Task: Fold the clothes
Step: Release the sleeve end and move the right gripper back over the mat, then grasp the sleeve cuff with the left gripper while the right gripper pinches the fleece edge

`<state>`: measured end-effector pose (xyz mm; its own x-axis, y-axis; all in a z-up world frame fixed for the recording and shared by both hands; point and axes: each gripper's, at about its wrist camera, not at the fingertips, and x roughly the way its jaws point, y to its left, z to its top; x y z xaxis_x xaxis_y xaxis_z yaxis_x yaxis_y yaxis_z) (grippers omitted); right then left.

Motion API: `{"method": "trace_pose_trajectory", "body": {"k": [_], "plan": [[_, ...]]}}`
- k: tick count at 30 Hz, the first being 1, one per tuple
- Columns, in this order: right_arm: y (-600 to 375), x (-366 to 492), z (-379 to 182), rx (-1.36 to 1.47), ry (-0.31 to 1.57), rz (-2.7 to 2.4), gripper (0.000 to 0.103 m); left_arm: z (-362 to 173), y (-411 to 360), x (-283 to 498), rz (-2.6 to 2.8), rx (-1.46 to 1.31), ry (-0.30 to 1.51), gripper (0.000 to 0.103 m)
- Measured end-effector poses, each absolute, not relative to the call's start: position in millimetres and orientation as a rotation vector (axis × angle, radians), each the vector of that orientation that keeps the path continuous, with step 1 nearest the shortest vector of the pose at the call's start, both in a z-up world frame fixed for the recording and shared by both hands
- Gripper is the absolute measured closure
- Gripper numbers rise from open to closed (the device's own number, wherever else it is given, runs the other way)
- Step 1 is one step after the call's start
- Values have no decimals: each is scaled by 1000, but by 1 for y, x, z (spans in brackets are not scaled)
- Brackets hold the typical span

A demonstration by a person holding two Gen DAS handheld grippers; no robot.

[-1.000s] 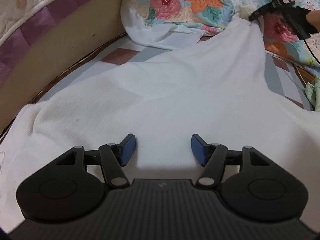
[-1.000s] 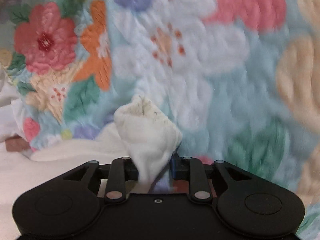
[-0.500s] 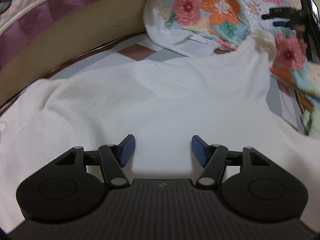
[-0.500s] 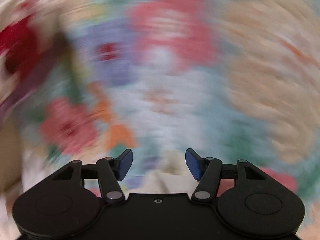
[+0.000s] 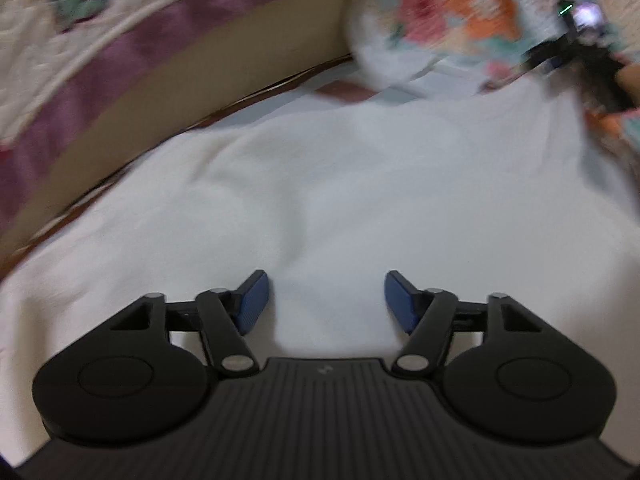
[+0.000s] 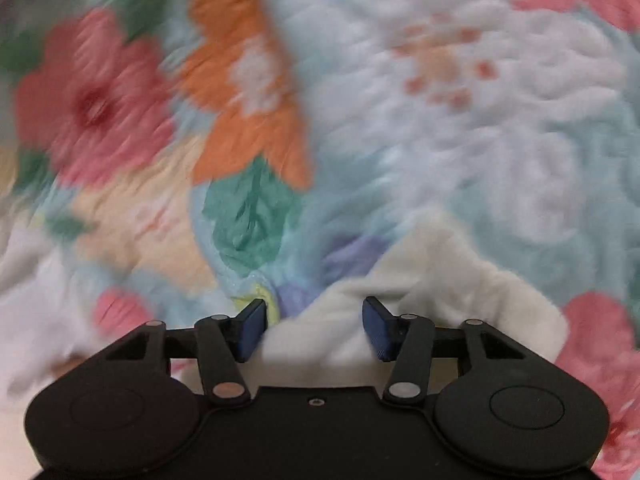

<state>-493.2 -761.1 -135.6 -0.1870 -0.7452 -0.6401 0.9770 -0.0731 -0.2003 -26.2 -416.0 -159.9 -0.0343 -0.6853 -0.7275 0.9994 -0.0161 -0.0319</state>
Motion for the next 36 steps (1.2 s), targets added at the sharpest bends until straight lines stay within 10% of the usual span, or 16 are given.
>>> {"method": "trace_pose_trajectory", "body": {"k": [8,26,36], "plan": [[-727,-463,-122,440,502,-1577,41,-141,-359,20,-1387,477,719,36],[-594,-110,-124,341,760,-471,33,-101,-99,170,-613,293,897,35],[-609,-51,-139,484,881,-445,30,-103,55,196,-220,36,927,32]]}}
